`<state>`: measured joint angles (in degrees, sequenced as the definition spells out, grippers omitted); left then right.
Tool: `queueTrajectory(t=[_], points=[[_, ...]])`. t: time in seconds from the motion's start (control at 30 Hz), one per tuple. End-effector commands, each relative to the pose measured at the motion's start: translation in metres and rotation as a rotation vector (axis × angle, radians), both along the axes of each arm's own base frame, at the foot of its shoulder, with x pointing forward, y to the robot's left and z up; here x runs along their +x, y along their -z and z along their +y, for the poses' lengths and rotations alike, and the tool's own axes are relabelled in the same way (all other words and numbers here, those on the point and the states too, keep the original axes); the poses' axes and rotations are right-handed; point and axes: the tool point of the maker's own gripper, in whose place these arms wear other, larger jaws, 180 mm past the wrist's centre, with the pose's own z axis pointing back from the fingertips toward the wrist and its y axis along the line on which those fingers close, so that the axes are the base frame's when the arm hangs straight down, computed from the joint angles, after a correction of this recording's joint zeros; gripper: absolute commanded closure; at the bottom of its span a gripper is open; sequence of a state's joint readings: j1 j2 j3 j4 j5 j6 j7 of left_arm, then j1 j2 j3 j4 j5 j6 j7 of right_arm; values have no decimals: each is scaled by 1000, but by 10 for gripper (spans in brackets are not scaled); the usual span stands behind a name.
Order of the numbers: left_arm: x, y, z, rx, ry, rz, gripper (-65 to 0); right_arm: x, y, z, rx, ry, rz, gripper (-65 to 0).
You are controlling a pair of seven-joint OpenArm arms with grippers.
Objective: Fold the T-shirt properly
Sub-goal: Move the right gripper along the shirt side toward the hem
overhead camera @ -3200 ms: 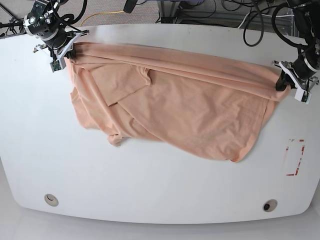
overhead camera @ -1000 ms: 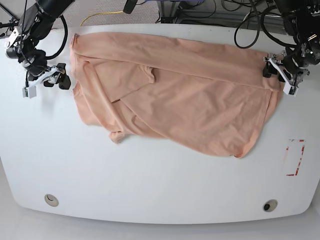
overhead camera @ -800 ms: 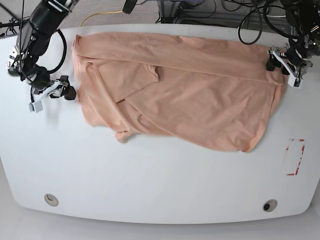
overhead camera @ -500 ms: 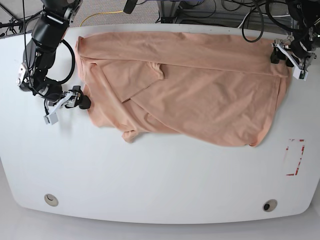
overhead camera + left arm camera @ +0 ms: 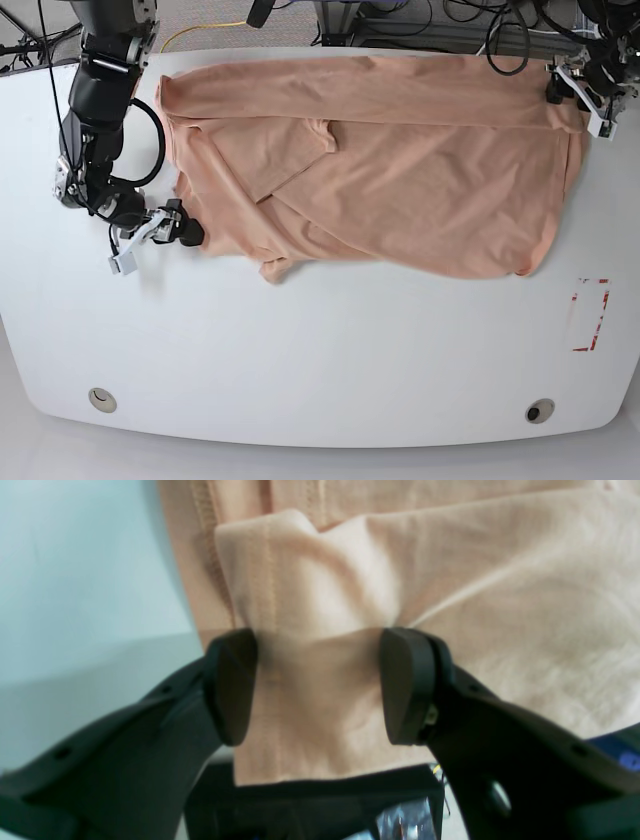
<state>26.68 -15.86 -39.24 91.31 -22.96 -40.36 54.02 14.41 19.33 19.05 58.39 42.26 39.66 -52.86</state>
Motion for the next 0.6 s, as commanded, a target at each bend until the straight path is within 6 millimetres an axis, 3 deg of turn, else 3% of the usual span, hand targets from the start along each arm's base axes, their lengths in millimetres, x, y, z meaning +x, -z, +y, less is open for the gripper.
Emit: queueTrajectory(t=[0.0, 0.1, 0.23, 0.4, 0.57], points=[[-38, 15, 10, 57, -2, 184, -365, 6, -8, -1, -3, -8, -26, -444], [-39, 15, 11, 57, -4, 186, -365, 6, -5, 14, 20, -23, -24, -444], [-33, 11, 14, 68, 4, 173, -365, 7, -5, 20, 30, -25, -26, -438], [-22, 10, 13, 65, 7, 151, -365, 19, -13, 32, 47, -36, -52, -341], [-14, 7, 14, 68, 7, 133, -365, 32, -17, 41, -13, -63, -61, -319]])
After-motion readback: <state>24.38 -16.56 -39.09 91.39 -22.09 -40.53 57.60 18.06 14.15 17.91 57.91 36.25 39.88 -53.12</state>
